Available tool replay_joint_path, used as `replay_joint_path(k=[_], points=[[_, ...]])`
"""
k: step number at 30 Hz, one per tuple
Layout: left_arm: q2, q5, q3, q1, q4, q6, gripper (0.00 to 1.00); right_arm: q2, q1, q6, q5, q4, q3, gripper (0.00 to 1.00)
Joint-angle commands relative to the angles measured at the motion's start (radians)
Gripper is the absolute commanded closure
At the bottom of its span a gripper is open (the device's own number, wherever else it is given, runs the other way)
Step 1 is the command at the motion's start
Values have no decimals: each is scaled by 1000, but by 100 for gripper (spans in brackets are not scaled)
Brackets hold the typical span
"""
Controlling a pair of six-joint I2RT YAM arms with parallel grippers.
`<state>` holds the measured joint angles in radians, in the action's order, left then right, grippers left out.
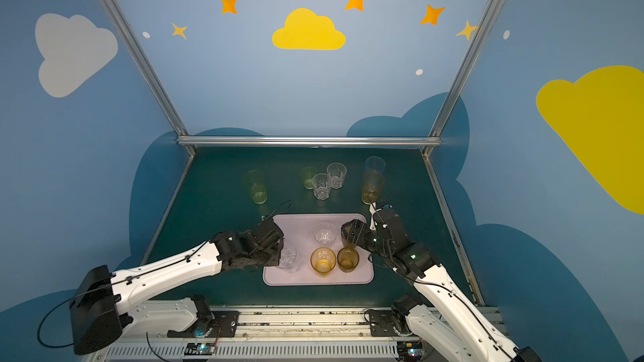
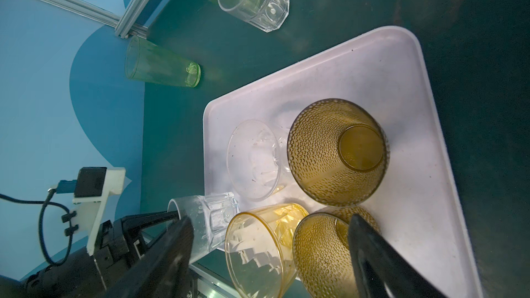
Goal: Place the glasses into the tray
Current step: Place the glass on the tray.
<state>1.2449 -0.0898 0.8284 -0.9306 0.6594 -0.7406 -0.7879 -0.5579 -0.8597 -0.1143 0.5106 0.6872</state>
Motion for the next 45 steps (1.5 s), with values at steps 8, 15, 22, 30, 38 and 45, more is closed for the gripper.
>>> replay_joint_path(k=[8, 15, 22, 30, 38, 45], points=[[101, 6, 81, -51, -13, 19, 88, 4, 2, -18, -1, -24, -11, 16], [162, 25, 126, -55, -10, 54, 85, 9, 1, -10, 6, -13, -31, 16], [182, 56, 121, -53, -47, 23, 82, 18, 2, -15, 13, -4, -37, 16], [151, 5, 133, -48, 1, 15, 58, 32, 2, -12, 22, 17, -31, 16], [80, -5, 138, -6, 11, 34, 1, 30, 3, -15, 28, 17, -21, 16], [26, 39, 133, 120, -39, 49, 0, -42, 6, 22, 66, 0, 60, 16]])
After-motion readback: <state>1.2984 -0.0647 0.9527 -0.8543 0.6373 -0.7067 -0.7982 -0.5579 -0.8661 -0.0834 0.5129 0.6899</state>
